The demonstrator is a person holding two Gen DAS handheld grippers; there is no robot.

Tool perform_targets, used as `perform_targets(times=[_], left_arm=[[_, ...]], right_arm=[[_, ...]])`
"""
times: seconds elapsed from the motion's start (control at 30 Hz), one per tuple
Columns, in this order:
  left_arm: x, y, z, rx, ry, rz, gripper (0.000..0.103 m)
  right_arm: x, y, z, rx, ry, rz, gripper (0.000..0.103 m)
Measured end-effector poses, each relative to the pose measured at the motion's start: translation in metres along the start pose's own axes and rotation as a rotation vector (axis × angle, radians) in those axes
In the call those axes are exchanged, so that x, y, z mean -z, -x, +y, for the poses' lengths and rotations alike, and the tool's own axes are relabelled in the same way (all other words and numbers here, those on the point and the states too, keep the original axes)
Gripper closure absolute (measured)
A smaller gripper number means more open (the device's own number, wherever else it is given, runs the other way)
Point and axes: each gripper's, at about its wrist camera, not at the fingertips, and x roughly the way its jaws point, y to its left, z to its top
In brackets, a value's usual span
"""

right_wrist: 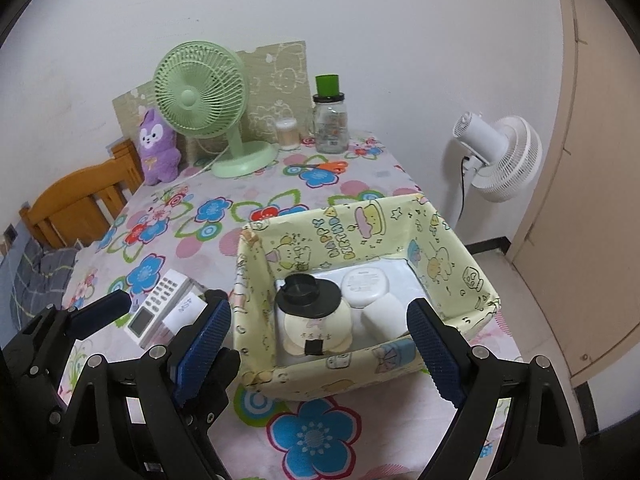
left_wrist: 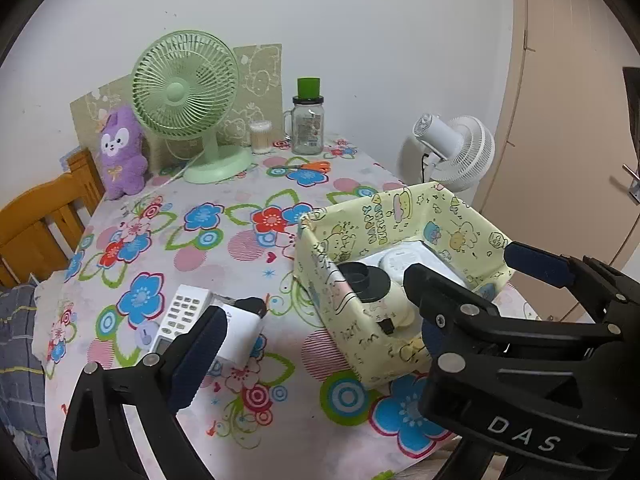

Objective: Organize rigid objects
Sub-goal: 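Withdraw the right tool from the box and move back toward the remote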

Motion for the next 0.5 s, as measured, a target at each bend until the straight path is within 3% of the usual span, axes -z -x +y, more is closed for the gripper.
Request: perform_targets(times=[0.5], left_arm=[[0.018,0.016,0.020,-0.050,0.009,-0.013,0.000]], right_arm=[[0.012,0.013,0.029,-0.007,0.063,-0.037,0.012]])
